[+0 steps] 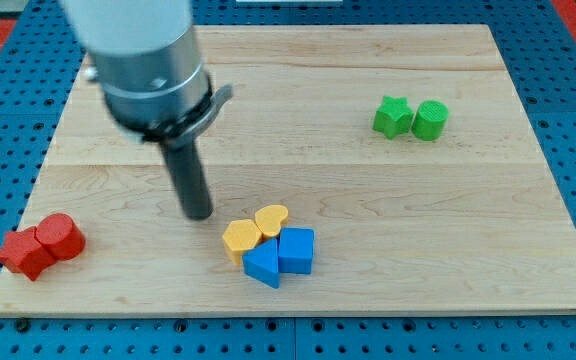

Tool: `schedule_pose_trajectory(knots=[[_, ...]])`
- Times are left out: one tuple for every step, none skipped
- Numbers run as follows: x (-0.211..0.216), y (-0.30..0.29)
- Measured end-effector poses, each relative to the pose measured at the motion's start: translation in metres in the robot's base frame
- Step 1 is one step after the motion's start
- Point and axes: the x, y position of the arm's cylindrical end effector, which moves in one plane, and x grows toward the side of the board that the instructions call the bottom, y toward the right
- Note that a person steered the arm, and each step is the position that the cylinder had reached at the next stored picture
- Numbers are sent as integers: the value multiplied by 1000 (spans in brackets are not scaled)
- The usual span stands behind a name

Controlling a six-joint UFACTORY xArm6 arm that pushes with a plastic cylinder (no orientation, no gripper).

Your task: Separate green circle from the green star

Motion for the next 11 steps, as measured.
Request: schedule_pose_trajectory(knots=[[-46,28],[-44,95],[-96,93],[-128,167],[-134,209],[-135,250],[-136,295],[-129,311],[-88,301],[-46,237],[-28,229]])
